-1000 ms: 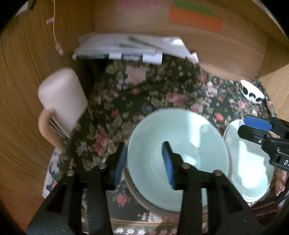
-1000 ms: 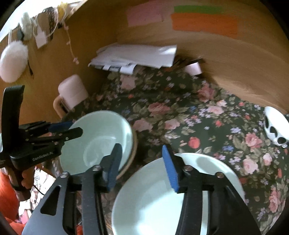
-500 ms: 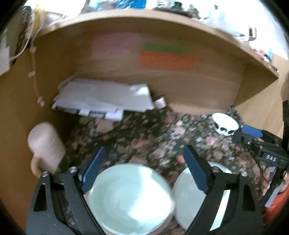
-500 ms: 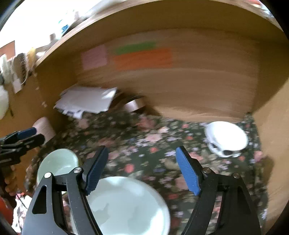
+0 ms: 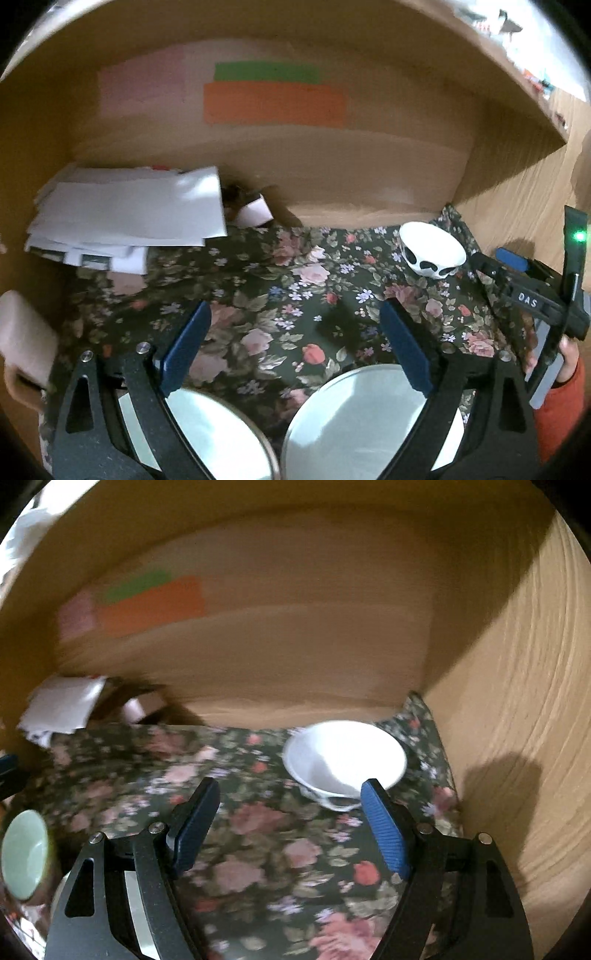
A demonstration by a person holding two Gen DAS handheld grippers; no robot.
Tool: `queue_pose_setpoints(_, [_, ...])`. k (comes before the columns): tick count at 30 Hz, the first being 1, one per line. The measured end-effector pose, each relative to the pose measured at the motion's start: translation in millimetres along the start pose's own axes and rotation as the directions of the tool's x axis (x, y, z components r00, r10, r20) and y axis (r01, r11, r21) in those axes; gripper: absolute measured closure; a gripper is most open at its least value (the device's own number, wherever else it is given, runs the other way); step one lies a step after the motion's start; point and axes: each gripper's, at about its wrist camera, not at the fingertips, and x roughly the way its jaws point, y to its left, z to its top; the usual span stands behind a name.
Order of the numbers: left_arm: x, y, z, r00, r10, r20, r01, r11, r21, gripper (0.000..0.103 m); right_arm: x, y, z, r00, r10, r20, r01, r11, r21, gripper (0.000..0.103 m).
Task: Organize plates and bowls
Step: 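Move both open grippers to the small white bowl by the wall, then close both grippers on the white bowl rim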
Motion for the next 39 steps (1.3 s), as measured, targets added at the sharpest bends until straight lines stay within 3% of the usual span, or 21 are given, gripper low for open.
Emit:
queue_pose_setpoints(5, [33,-7,7,0.998,-0.006,-0.058,0.006,1.000,0.010,0.009,37,-34,1,0.997,-0.043,-0.071,0.048,0.996,0.074,0.027])
queue_pose_setpoints(10, [60,-8,14,0.994,-0.004,-0.105,0.007,1.000,0.025,0.010,70,-62,3,0.987,-0.061,-0.152,0.082,0.987,0.135,0.052])
queue_pose_setpoints(13, [72,-8,16,0.993,-0.001,-0.122,0.005,0.999,0.032,0.010,85,-72,2,0.979,-0.068,-0.194,0.099,0.983,0.153,0.061])
queue_pose_setpoints(22, [96,-11,17,0.986,-0.002,-0.165,0.010,0.999,0.050,0.010,109,-81,-1,0.969,-0.037,-0.244,0.086,0.977,0.193,0.064])
queue_pose_setpoints(24, [97,-13,17,0.986,-0.004,-0.167,0.013,0.999,0.053,0.010,113,-82,-3,0.966,-0.026,-0.259,0.081,0.976,0.201,0.070])
queue_pose_setpoints(30, [100,-20,16,0.985,-0.008,-0.172,0.019,0.998,0.061,0.010,117,-62,-8,0.954,0.052,-0.297,-0.006,0.988,0.153,0.086])
queue_pose_setpoints(35, [103,-29,15,0.980,-0.020,-0.196,0.033,0.998,0.061,0.010,104,-24,-18,0.935,0.127,-0.332,-0.109,0.991,0.074,0.088])
queue_pose_setpoints(39, [112,-38,11,0.970,-0.023,-0.244,0.041,0.997,0.071,0.019,93,-2,-27,0.915,0.191,-0.356,-0.185,0.981,0.052,0.088])
